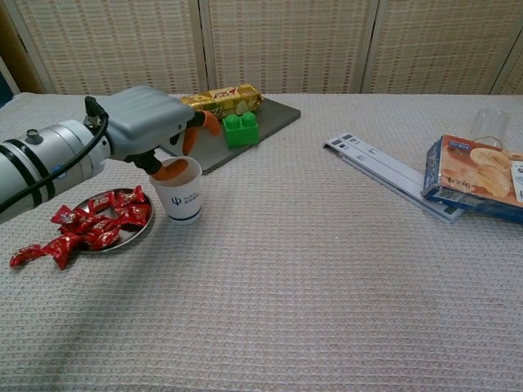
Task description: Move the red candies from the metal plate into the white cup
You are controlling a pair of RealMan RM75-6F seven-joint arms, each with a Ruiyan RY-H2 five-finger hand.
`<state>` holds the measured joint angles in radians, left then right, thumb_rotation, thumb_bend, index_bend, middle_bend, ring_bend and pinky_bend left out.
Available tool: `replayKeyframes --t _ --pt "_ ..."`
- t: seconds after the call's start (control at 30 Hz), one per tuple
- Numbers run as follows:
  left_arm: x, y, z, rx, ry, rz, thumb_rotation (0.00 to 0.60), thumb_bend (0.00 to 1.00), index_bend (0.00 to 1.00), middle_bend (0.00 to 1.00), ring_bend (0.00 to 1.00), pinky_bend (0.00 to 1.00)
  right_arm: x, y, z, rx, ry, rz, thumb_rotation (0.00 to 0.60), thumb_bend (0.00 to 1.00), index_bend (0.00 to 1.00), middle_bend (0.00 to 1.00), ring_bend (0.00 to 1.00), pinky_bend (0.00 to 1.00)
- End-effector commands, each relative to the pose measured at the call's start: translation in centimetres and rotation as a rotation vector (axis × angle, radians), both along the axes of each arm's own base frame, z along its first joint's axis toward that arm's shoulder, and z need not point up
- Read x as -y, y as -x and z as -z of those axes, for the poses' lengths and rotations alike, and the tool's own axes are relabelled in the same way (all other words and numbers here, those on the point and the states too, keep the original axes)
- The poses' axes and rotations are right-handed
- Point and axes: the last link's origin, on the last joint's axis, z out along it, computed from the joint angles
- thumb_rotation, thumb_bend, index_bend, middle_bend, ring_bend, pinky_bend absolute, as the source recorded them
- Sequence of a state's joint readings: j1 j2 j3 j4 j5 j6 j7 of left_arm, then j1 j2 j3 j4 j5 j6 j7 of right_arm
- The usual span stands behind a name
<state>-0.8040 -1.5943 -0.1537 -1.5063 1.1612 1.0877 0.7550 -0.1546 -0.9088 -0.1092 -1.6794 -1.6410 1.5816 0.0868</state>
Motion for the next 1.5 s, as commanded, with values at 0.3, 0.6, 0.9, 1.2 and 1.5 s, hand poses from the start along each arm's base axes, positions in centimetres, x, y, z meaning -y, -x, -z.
replayKeyframes --t 0.3,0.6,0.9,1.2,1.5 --pt "8.3 10.9 -4.4 0.089 0.026 -0.216 0.6 0.38 0.05 0.11 0.18 0.92 -0.4 -0.4 0.3 0.002 -0.017 -0.025 0.6 0.04 0.0 0.0 0.0 0.0" --pt "11.6 16.1 -3.5 0.076 -0.001 -0.295 0.6 0.37 0.05 0.09 0.18 0.93 -0.3 -0.8 1.0 0.001 -0.054 -0.051 0.6 0.04 0.0 0.0 0.0 0.0" --pt "12.0 16.1 -0.8 0.047 -0.035 -0.197 0.6 0.38 0.12 0.15 0.22 0.93 -0.3 -1.0 1.2 0.002 -0.066 -0.061 0.6 0.04 0.0 0.0 0.0 0.0" --pt "11.8 17.1 0.2 -0.038 -0.14 -0.116 0.6 0.38 0.28 0.26 0.29 0.95 -0.5 -1.0 1.3 0.001 -0.074 -0.062 0.6 0.04 0.0 0.0 0.0 0.0" --pt "11.7 18.1 1.2 -0.069 -0.149 -0.104 0.6 0.38 0.34 0.31 0.33 0.96 -0.6 -1.1 1.5 0.0 -0.081 -0.068 0.6 0.04 0.0 0.0 0.0 0.0"
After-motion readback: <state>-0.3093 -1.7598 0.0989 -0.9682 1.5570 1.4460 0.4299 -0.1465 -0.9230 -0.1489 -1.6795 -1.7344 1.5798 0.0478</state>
